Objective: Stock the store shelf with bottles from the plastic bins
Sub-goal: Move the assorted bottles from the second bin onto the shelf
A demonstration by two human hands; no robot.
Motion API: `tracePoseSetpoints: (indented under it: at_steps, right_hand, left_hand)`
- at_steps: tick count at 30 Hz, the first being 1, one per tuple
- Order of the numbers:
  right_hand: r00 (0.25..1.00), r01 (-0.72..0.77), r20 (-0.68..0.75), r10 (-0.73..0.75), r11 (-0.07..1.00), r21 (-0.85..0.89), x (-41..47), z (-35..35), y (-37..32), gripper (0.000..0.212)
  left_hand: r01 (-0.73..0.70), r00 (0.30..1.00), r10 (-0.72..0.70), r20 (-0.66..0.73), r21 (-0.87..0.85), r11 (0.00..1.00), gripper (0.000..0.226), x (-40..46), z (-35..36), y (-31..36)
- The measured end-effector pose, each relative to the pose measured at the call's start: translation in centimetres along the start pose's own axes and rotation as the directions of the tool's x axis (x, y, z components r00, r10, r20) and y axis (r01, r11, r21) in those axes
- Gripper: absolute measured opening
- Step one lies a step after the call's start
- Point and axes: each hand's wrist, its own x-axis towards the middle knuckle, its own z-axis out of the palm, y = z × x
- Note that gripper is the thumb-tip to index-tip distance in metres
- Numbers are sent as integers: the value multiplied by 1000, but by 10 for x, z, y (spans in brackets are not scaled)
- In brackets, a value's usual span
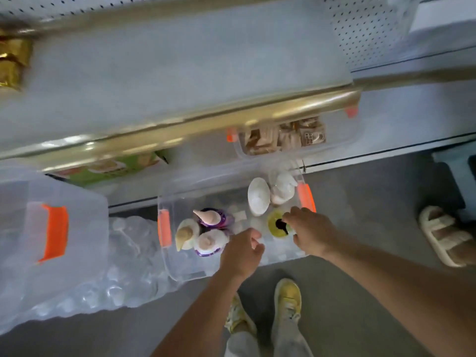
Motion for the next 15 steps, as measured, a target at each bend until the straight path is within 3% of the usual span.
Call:
tracePoseSetpoints:
  at_steps: [5, 11, 14, 15]
  right_hand:
    - [993, 108, -17, -115, 966, -234, 55, 42, 8, 43]
    - [986, 166, 53, -158, 932, -322, 91, 70, 14, 65]
    - [985, 168, 73, -154, 946, -277, 92, 73, 9, 50]
    - [982, 178, 1, -187, 934, -310, 92, 77, 8, 49]
  left_hand:
    - [66, 996, -68, 59, 29, 997, 33, 64, 38, -17]
    - [235, 965, -207, 163, -182, 955, 35, 119, 65, -26]
    - [270, 957, -213, 197, -330, 904, 35, 128, 69, -27]
    - [278, 955, -212, 208, -376, 884, 32, 129, 70, -28]
